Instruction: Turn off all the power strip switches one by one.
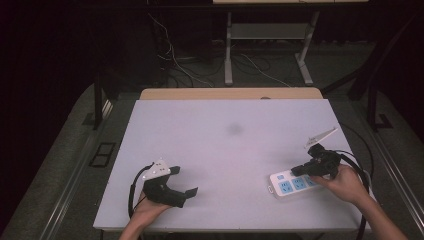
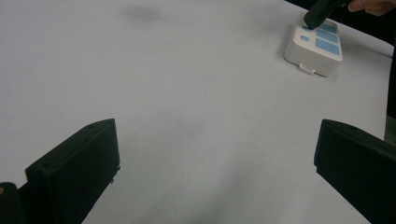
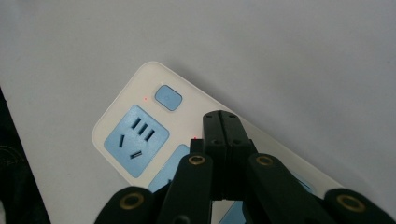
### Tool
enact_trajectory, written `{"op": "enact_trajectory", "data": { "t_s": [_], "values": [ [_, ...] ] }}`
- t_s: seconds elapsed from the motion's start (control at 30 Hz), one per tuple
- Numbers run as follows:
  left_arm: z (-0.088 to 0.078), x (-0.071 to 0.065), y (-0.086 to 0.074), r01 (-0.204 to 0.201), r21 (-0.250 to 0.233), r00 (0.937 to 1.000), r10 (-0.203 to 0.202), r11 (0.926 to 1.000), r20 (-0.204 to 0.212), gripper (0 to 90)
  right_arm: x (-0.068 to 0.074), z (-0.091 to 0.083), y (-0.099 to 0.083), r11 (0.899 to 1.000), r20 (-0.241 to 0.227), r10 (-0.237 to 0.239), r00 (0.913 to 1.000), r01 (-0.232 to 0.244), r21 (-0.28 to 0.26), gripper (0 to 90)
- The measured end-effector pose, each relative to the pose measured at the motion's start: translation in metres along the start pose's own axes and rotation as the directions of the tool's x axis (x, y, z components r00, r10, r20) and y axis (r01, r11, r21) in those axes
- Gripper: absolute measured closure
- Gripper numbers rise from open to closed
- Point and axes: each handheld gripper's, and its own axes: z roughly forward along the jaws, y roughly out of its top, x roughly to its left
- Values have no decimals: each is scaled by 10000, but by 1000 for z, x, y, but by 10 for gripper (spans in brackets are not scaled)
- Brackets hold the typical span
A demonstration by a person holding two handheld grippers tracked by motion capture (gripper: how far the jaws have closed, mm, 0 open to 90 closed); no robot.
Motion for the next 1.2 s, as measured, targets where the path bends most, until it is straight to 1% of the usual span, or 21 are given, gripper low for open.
{"op": "enact_trajectory", "data": {
  "t_s": [0.23,0.33,0.5,0.6,0.93,1.1,1.2],
  "values": [
    [0,0,0,-5,6,10000,5,10000,-4,0,0,1,1,10000,-33,-46,10000,46,-43,900],
    [0,0,0,-7,7,10000,7,10000,-4,0,-1,1,2,9999,41,-30,10000,30,-102,900],
    [0,0,0,-1,5,10000,1,10000,-1,0,-2,2,2,9999,-48,32,10000,-33,-135,900],
    [0,0,0,-17,26,10000,17,10000,-7,0,-1,2,2,9999,61,-41,10000,42,-135,900],
    [0,-1,0,-44,34,10000,44,10000,-3,0,1,2,1,9998,135,-95,9999,97,-170,900],
    [1,-2,0,-41,34,10000,41,10000,-2,0,5,2,1,9996,352,-265,9990,270,-118,900],
    [1,-2,0,-36,42,10000,36,10000,-8,0,5,2,0,9995,362,-272,9990,277,-147,900]
  ]
}}
